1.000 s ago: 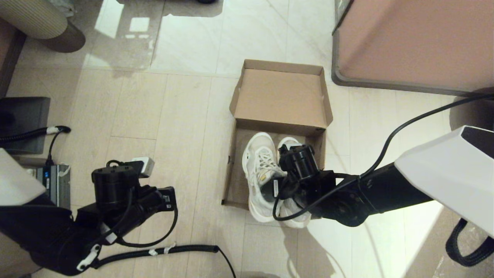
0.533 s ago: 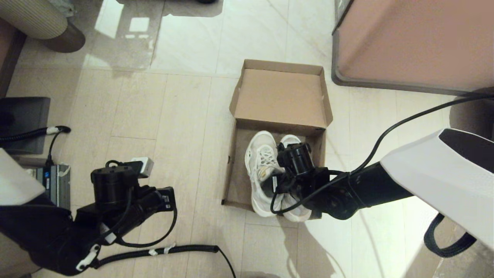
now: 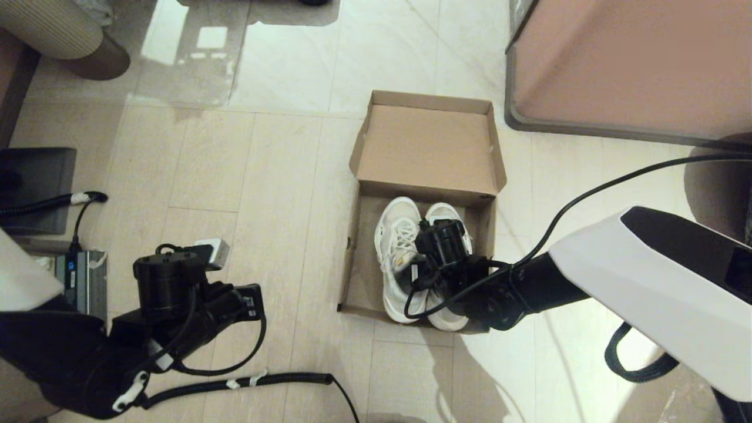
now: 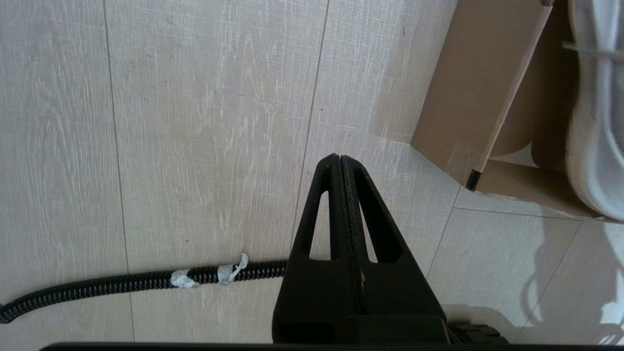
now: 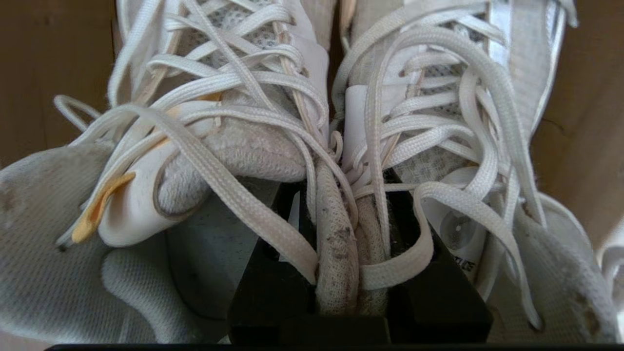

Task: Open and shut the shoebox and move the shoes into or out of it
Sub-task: Put the shoes into the shoe box

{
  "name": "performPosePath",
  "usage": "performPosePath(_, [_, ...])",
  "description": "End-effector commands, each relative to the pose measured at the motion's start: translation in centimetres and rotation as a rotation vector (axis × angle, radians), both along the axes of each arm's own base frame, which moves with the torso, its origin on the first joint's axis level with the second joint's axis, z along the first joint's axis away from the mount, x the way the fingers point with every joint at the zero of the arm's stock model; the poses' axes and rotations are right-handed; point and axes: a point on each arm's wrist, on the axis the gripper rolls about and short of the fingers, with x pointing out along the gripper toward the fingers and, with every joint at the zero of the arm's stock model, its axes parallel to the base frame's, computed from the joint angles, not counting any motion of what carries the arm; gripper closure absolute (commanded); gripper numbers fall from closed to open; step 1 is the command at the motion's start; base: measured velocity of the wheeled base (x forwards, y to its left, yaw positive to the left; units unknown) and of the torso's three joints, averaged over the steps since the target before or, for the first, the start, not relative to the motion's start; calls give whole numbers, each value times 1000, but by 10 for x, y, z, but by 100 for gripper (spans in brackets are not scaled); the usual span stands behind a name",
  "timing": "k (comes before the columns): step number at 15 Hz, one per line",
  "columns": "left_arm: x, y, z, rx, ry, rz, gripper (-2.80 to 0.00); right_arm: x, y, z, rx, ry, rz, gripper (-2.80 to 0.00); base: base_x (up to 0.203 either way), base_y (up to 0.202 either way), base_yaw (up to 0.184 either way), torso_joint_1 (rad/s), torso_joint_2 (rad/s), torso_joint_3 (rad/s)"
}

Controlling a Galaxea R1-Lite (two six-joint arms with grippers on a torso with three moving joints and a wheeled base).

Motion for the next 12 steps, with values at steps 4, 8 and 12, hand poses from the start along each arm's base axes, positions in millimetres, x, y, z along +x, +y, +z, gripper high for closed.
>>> performPosePath(4, [-1, 0, 2, -3, -9, 1, 0, 18, 10, -35, 8, -86, -21, 0, 0, 0, 0, 0, 0, 0])
performPosePath(8, [-1, -1, 0, -2, -5, -1, 0, 28, 6, -45, -12, -90, -60, 0, 0, 0, 0, 0, 0, 0])
performPosePath(12, [-2, -2, -1, 0, 1, -7, 0, 34, 2, -50, -29, -86, -70, -280, 0, 0, 0, 0, 0, 0])
